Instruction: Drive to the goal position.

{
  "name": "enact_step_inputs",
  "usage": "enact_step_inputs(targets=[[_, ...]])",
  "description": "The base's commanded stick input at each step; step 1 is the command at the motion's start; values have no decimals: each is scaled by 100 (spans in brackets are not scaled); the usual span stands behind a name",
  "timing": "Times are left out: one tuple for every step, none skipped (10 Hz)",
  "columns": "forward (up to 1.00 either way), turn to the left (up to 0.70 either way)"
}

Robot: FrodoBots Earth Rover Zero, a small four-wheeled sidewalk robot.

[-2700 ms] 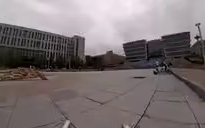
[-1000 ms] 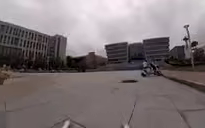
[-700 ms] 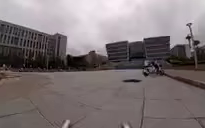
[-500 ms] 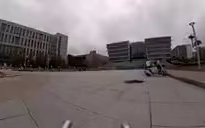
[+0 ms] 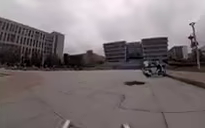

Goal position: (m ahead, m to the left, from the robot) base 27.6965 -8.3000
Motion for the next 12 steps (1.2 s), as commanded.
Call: enact_step_inputs(targets=[[100, 0], [100, 0], [100, 0], [100, 0], [100, 0], [100, 0], [100, 0], [100, -1], [100, -8], [100, -24], [100, -7], [100, 0]])
